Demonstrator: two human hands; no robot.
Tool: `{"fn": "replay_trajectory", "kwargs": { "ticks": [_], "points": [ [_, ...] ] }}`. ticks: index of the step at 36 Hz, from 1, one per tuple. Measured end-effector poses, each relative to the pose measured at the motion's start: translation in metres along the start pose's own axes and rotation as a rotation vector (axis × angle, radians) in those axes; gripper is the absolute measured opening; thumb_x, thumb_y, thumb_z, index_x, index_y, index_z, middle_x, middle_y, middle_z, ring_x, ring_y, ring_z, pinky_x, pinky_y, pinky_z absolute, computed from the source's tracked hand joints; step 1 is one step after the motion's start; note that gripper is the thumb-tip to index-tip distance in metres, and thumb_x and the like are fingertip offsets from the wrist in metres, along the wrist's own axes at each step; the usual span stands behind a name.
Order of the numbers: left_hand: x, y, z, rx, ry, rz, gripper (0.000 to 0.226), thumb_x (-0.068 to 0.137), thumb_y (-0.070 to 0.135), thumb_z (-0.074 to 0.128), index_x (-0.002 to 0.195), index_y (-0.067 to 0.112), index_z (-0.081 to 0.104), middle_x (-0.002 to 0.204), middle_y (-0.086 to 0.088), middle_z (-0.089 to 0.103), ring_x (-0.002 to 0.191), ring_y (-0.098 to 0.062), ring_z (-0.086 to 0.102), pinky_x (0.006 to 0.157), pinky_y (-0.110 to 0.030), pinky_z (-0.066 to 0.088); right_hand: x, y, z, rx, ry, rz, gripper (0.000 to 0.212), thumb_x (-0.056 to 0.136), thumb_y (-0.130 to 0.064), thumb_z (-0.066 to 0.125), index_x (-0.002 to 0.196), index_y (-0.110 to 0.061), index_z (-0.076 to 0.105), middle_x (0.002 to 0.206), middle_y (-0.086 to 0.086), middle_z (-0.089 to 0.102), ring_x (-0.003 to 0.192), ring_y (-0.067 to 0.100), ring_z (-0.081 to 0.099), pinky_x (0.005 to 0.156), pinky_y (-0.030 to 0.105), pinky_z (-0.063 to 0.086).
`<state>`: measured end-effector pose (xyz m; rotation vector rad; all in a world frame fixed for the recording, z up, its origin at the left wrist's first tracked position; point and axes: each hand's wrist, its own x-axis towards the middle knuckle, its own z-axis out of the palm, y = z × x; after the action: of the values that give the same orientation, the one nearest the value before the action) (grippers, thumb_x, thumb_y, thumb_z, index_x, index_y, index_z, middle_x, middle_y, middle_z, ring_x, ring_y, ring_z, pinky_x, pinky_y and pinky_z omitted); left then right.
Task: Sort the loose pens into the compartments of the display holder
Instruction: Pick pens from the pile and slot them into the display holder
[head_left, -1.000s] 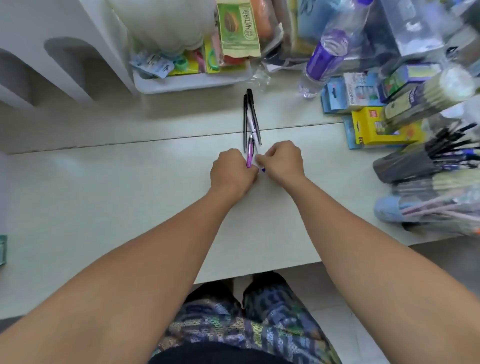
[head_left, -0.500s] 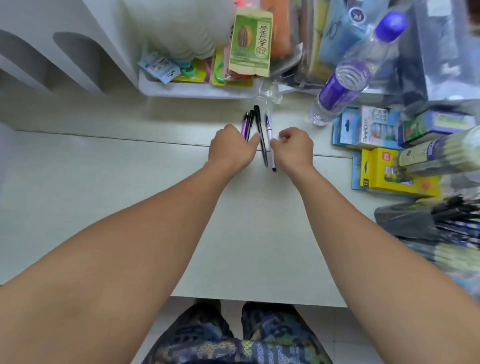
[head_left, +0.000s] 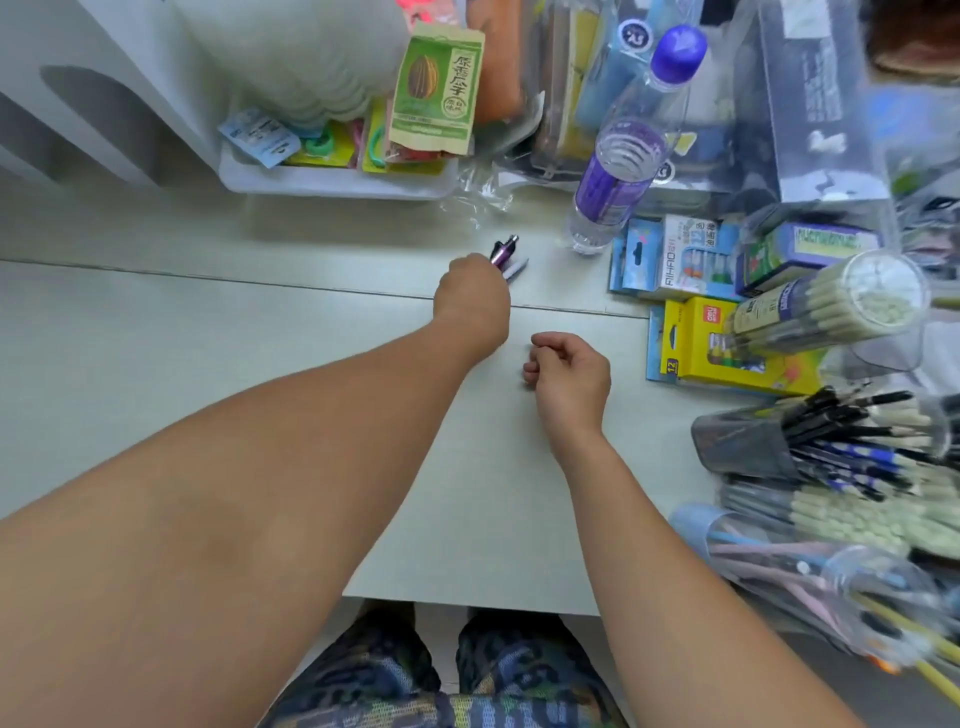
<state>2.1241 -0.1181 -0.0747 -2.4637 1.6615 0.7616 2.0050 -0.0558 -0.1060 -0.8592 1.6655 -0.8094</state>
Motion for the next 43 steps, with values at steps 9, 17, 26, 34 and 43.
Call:
{"fn": "replay_trajectory", "kwargs": {
  "ticks": [9,17,26,34,43],
  "points": [
    [-0.140,-0.089,0.015,-0.954,-0.359,-0.173,0.011,0.095,0.009,0.045,0.090,0.018,0.039,0.070,-0.002,0.049,0.046,-0.014,0.042,0.041,-0.021,0.028,-0.033,-0.016,0.011,0.000,-0.130,0.151,0.019,0.095,-0.001,0.054,0.096,-0.010,0.070,0.075,0.005,0.063,0.060,0.015,0.056,0.050,0.019,0.046],
    [-0.245,-0.200,-0.038,-1.479,-0.370,-0.293,0.016,0.103,0.021,0.055,0.093,0.019,0.043,0.059,0.004,0.031,0.044,-0.008,0.019,0.038,-0.020,0.012,-0.161,-0.083,0.096,-0.301,-0.958,-0.193,0.038,0.109,-0.042,0.039,0.130,-0.023,0.064,0.126,-0.006,0.067,0.113,0.007,0.065,0.092,0.027,0.056],
    [-0.315,-0.335,-0.091,-1.611,-0.137,-0.279,0.020,0.104,0.014,0.048,0.085,0.016,0.041,0.057,0.002,0.035,0.043,-0.008,0.025,0.037,-0.019,0.021,-0.305,-0.088,0.222,-0.514,-1.257,-0.479,0.050,0.107,-0.047,0.038,0.130,-0.016,0.069,0.129,-0.010,0.069,0.118,-0.001,0.063,0.107,0.032,0.050],
    [-0.360,-0.491,-0.124,-1.509,-0.041,-0.227,0.022,0.102,0.019,0.057,0.084,0.017,0.045,0.054,0.005,0.035,0.044,-0.011,0.026,0.040,-0.025,0.023,-0.424,-0.077,0.338,-0.480,-1.293,-0.512,0.069,0.098,-0.067,0.020,0.135,-0.028,0.063,0.133,-0.016,0.066,0.125,-0.007,0.056,0.104,0.016,0.041],
    [-0.355,-0.595,-0.165,-1.091,0.225,-0.206,0.025,0.097,0.027,0.061,0.082,0.021,0.042,0.065,0.004,0.044,0.049,-0.012,0.037,0.048,-0.026,0.034,-0.452,-0.118,0.404,-0.322,-0.934,-0.439,0.025,0.102,-0.031,0.057,0.103,-0.016,0.076,0.089,0.006,0.074,0.076,0.018,0.065,0.068,0.033,0.053]
  ]
}}
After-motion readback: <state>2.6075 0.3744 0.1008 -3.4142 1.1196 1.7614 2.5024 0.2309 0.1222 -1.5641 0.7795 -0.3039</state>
